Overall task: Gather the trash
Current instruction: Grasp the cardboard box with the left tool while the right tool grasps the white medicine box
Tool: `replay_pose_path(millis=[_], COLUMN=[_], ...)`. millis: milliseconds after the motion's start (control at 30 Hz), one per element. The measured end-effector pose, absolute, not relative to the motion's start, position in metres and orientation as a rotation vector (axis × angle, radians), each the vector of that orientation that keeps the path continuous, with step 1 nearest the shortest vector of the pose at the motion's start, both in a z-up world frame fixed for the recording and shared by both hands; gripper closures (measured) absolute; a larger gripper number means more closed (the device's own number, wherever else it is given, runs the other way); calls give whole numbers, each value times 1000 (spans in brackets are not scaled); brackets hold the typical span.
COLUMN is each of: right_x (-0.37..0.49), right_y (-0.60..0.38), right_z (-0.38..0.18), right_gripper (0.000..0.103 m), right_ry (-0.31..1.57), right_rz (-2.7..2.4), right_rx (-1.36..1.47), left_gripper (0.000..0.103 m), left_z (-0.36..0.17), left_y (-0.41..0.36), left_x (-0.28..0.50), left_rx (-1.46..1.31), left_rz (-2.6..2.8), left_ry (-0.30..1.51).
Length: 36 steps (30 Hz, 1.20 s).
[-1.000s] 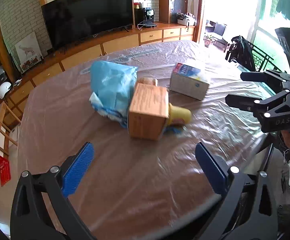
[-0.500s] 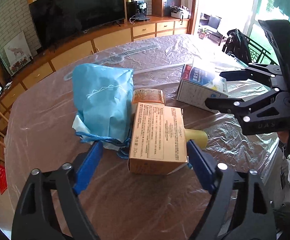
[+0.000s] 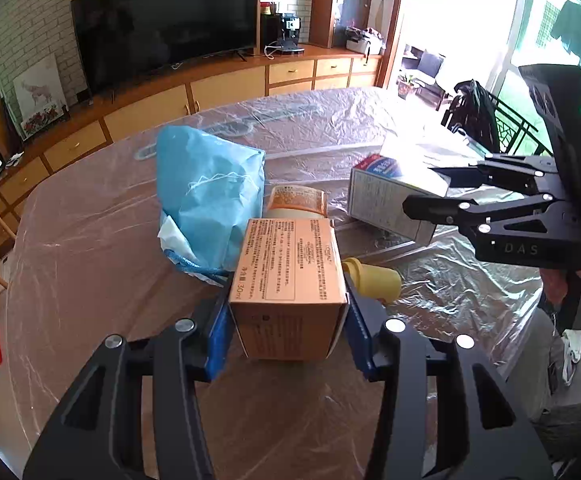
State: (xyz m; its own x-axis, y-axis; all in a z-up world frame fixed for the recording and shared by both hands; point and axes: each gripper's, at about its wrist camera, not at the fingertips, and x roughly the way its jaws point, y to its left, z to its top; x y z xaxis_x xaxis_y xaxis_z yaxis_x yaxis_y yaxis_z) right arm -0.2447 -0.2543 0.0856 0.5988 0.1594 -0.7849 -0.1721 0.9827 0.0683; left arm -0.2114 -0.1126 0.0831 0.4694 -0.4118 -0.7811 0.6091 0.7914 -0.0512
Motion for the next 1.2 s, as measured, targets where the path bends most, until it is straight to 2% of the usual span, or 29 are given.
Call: replay_pose_path(millis=[533, 1200], right_x=[-288, -327], right_y=[-251, -241], right_z=[90, 100], right_gripper=[57, 57], right_ry=[921, 917], right_rz=[191, 215], right_rx=[62, 105], left_gripper=[54, 54], left_z=[82, 86], left_y=[-83, -75], left_x=[-233, -259], left_rx=[161, 186], left_rz=[-576, -550], left_ry=[906, 898])
